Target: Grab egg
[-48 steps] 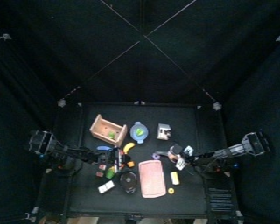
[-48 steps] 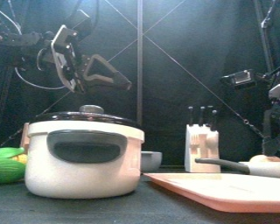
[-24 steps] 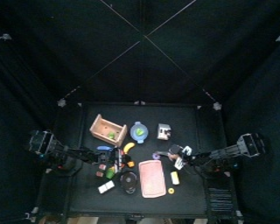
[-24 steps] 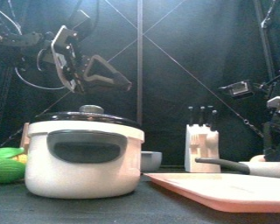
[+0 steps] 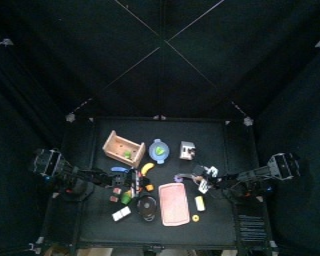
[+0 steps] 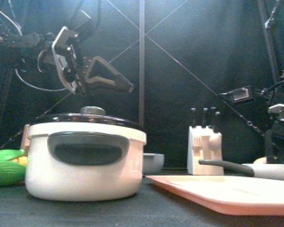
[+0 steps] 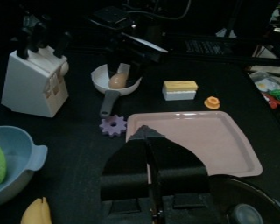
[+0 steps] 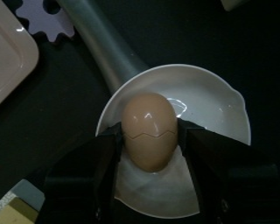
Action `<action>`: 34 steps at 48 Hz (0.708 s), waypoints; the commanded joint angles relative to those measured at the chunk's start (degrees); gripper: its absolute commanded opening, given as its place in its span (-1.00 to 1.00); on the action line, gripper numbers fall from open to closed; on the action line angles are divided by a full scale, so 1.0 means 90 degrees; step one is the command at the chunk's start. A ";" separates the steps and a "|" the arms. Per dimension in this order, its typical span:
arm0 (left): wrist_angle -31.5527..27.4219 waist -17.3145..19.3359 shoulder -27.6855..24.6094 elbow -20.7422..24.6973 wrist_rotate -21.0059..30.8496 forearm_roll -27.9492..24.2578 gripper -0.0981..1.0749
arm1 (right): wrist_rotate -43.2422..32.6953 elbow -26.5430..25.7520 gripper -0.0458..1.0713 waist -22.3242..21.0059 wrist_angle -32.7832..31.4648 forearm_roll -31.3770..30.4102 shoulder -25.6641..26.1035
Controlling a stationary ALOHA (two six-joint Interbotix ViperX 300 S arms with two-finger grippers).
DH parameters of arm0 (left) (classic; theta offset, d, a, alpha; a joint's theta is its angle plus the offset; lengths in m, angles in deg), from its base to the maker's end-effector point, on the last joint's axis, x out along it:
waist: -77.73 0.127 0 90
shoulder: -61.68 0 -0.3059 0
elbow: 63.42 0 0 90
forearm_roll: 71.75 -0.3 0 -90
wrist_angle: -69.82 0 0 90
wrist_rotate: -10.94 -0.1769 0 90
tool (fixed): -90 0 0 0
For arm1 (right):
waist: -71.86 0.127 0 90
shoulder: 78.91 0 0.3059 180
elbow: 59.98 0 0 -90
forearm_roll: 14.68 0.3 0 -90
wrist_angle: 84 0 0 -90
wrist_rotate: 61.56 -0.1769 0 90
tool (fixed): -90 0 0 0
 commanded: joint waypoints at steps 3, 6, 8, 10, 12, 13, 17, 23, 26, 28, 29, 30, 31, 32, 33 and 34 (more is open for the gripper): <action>0.0059 0.0000 0.0029 0.0137 0.0000 0.0010 -0.49 | -0.0010 -0.0049 0.20 -0.0029 -0.0029 0.0010 0.0020; 0.0059 -0.0010 0.0020 0.0137 0.0000 0.0010 -0.49 | 0.0000 -0.0088 0.18 -0.0020 -0.0039 0.0020 0.0098; 0.0059 0.0000 0.0029 0.0137 0.0000 0.0010 -0.49 | -0.0010 -0.0107 0.18 0.0000 -0.0049 0.0010 0.0146; 0.0059 0.0000 0.0020 0.0137 0.0000 0.0010 -0.49 | 0.0000 -0.0117 0.18 0.0010 -0.0059 0.0010 0.0215; 0.0059 -0.0010 0.0020 0.0137 0.0000 0.0010 -0.49 | 0.0000 -0.0137 0.18 0.0010 -0.0068 0.0010 0.0273; 0.0059 0.0000 0.0020 0.0137 0.0000 0.0010 -0.49 | 0.0010 -0.0146 0.17 0.0010 -0.0078 0.0010 0.0303; 0.0059 -0.0010 0.0020 0.0137 0.0000 0.0010 -0.49 | 0.0029 -0.0146 0.17 0.0020 -0.0137 0.0010 0.0420; 0.0059 0.0000 0.0020 0.0137 0.0000 0.0010 -0.49 | 0.0029 -0.0156 0.17 0.0020 -0.0146 0.0020 0.0537; 0.0059 -0.0010 0.0020 0.0137 0.0000 0.0010 -0.49 | 0.0029 -0.0156 0.17 0.0010 -0.0146 0.0029 0.0557; 0.0059 0.0000 0.0020 0.0137 0.0010 0.0010 -0.49 | 0.0029 -0.0156 0.17 0.0010 -0.0146 0.0029 0.0557; 0.0059 -0.0010 0.0020 0.0137 0.0010 0.0010 -0.49 | 0.0029 -0.0156 0.17 0.0010 -0.0146 0.0029 0.0557; 0.0059 0.0000 0.0020 0.0137 0.0010 0.0010 -0.49 | 0.0029 -0.0156 0.17 0.0010 -0.0146 0.0029 0.0557; 0.0059 0.0000 0.0020 0.0137 0.0010 0.0010 -0.49 | 0.0029 -0.0156 0.17 0.0010 -0.0146 0.0029 0.0557; 0.0059 -0.0010 0.0020 0.0137 0.0010 0.0010 -0.49 | 0.0029 -0.0156 0.17 0.0020 -0.0146 0.0039 0.0557; 0.0059 0.0000 0.0020 0.0137 0.0000 0.0010 -0.49 | 0.0029 -0.0156 0.17 0.0010 -0.0146 0.0039 0.0557; 0.0059 -0.0010 0.0020 0.0137 0.0000 0.0010 -0.49 | 0.0029 -0.0156 0.17 0.0010 -0.0146 0.0039 0.0557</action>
